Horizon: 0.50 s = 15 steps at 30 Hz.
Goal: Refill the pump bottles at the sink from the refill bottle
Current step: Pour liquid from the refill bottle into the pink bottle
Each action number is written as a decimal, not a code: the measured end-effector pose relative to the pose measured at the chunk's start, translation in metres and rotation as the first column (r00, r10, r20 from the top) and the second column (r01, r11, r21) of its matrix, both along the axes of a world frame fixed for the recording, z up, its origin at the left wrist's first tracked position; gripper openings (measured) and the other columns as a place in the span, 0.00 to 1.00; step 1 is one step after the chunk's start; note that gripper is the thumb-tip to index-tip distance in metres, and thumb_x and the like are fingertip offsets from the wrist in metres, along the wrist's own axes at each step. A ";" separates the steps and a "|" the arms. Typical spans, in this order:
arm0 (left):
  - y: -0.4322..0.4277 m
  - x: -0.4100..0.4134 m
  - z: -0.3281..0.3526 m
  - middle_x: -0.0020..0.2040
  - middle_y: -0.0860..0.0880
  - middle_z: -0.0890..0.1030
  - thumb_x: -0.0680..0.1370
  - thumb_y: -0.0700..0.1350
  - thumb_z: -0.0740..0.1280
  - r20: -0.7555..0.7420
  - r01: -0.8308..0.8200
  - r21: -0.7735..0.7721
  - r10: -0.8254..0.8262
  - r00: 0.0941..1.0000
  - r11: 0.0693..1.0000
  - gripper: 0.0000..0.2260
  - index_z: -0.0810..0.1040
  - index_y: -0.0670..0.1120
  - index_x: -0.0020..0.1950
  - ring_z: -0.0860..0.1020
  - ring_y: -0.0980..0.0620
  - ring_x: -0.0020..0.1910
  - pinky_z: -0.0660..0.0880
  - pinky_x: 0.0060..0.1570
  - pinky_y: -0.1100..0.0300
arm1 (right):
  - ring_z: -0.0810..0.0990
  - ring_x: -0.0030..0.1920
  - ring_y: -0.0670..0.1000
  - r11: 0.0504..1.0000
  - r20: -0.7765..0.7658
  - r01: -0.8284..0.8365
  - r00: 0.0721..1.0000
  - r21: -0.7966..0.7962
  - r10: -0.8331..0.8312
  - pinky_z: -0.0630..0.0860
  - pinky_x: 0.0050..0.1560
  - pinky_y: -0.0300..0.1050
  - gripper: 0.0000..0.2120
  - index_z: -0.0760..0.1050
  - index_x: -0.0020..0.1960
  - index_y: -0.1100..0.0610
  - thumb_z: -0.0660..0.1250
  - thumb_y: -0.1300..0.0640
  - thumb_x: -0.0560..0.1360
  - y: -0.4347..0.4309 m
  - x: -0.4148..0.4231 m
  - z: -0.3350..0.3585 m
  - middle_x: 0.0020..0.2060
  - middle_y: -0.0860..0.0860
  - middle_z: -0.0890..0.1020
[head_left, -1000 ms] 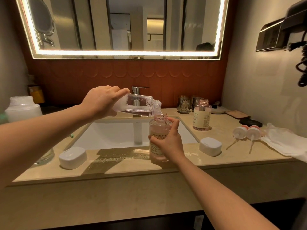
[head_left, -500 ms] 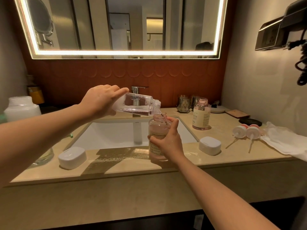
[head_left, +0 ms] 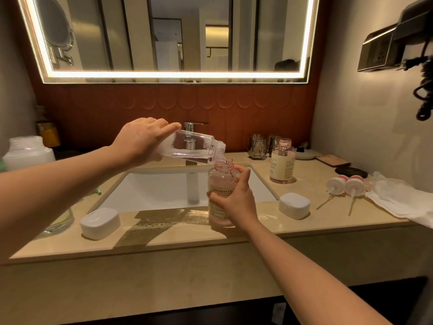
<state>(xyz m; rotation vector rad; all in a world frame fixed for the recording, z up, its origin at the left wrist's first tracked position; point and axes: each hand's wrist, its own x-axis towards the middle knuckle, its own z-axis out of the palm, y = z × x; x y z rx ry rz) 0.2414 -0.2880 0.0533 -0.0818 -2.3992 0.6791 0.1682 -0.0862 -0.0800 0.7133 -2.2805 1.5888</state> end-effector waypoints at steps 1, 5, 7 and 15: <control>0.000 0.000 0.000 0.56 0.42 0.78 0.66 0.44 0.77 0.001 -0.001 -0.002 0.001 1.000 1.000 0.36 0.67 0.46 0.70 0.77 0.42 0.50 0.75 0.43 0.54 | 0.77 0.59 0.53 1.000 0.000 0.000 1.000 0.000 0.000 0.77 0.52 0.43 0.38 0.53 0.65 0.47 0.76 0.52 0.66 0.000 0.000 0.000 0.64 0.53 0.72; -0.001 -0.002 0.001 0.56 0.42 0.78 0.65 0.44 0.78 0.001 0.012 -0.013 -0.012 1.000 1.000 0.36 0.67 0.45 0.70 0.77 0.42 0.49 0.76 0.43 0.54 | 0.76 0.59 0.53 1.000 -0.002 -0.002 1.000 -0.008 0.002 0.78 0.52 0.44 0.38 0.53 0.65 0.47 0.76 0.52 0.66 0.001 0.001 0.000 0.64 0.53 0.72; -0.002 -0.003 0.002 0.55 0.42 0.78 0.65 0.44 0.78 0.003 0.019 -0.012 -0.019 1.000 1.000 0.36 0.67 0.46 0.70 0.77 0.42 0.49 0.76 0.43 0.53 | 0.76 0.59 0.53 1.000 -0.001 -0.004 1.000 -0.009 0.004 0.78 0.52 0.45 0.38 0.53 0.65 0.47 0.76 0.52 0.66 0.001 0.001 0.000 0.65 0.53 0.72; -0.005 -0.007 0.006 0.53 0.40 0.79 0.64 0.39 0.78 -0.005 0.060 -0.038 -0.061 0.998 0.997 0.35 0.69 0.44 0.69 0.77 0.40 0.46 0.77 0.42 0.50 | 0.76 0.60 0.53 1.000 -0.003 -0.006 1.000 -0.016 0.006 0.78 0.54 0.46 0.38 0.54 0.65 0.48 0.76 0.53 0.66 0.001 0.002 0.000 0.65 0.53 0.71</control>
